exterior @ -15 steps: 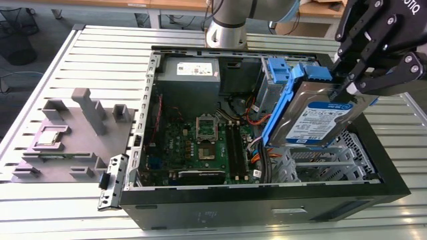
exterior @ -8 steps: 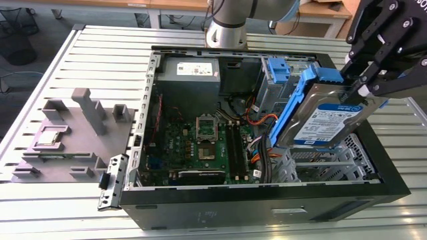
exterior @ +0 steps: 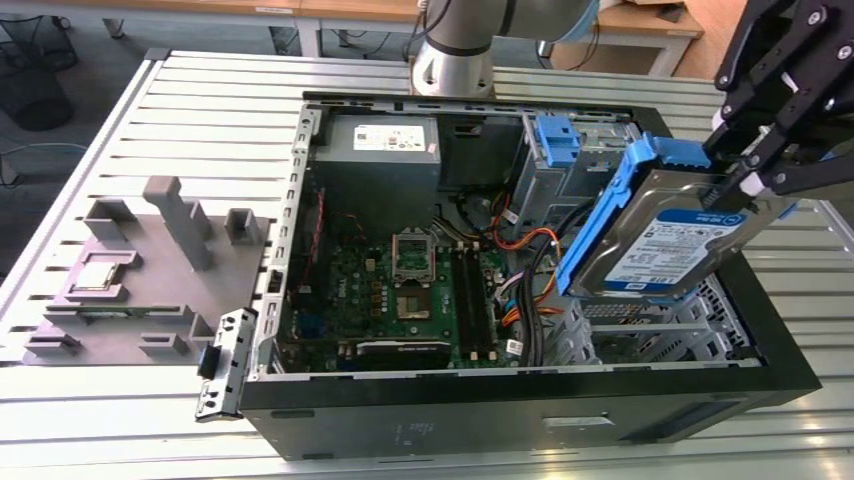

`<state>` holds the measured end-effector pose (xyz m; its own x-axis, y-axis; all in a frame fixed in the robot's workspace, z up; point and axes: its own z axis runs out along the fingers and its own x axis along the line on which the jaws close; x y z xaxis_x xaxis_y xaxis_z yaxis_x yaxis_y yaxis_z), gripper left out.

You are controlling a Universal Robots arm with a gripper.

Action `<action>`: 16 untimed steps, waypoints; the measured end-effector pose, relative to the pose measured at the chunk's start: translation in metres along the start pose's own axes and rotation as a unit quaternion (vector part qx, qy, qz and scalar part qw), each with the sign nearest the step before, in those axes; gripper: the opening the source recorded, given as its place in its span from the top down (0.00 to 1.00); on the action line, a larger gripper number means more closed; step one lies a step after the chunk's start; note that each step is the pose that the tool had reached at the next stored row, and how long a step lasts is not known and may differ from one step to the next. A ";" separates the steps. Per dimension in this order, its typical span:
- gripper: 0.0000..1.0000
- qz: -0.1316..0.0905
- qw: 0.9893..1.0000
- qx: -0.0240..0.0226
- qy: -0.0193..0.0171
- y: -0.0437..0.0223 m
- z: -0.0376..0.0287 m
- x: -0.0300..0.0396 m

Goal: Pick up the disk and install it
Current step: 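Insert the disk into the insertion slot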

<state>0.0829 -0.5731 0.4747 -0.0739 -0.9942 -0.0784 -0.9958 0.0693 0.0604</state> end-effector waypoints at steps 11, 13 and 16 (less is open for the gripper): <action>0.65 0.000 1.000 -0.002 0.000 -0.0181 0.0012 -0.0011; 0.65 0.000 1.000 -0.002 0.000 -0.0208 0.0017 -0.0012; 0.65 0.000 1.000 -0.002 0.000 -0.0225 0.0032 -0.0011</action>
<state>0.1053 -0.5734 0.4702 -0.0735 -0.9942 -0.0780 -0.9956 0.0686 0.0639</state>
